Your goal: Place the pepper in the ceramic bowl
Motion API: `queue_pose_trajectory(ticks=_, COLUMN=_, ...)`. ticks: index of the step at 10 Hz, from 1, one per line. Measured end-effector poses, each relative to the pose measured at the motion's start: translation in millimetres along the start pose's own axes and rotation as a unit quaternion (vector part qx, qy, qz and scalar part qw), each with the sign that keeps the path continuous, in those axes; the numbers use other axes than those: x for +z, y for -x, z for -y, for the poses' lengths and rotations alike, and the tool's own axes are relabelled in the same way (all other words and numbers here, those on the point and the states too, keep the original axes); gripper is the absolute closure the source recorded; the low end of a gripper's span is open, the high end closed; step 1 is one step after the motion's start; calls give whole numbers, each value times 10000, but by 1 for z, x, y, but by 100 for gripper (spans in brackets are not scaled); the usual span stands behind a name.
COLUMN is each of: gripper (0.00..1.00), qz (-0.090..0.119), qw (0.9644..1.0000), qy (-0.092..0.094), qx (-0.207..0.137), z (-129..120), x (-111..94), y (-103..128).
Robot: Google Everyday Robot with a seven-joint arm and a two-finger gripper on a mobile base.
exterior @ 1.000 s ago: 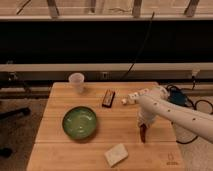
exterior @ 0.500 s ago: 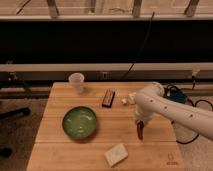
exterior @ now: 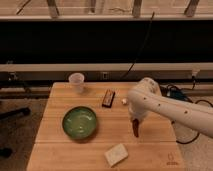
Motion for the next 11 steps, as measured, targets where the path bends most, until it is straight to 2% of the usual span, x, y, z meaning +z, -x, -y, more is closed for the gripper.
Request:
queue_pose_trajectory(ticks=4, gripper=100, qz=-165, qw=9993, qy=4, qx=-345, z=33, x=-17, y=0)
queue_pose_trajectory(ticks=6, gripper=100, qz=-189, qw=9990, qy=17, qx=-412, z=41, x=-20, y=0)
queue_pose_trajectory(ticks=8, gripper=100, qz=-221, qw=9979, qy=9, qx=-615, z=67, x=-26, y=1)
queue_pose_trajectory(ticks=11, gripper=100, qz=-245, qw=9965, qy=25, qx=-795, z=84, x=-30, y=-1)
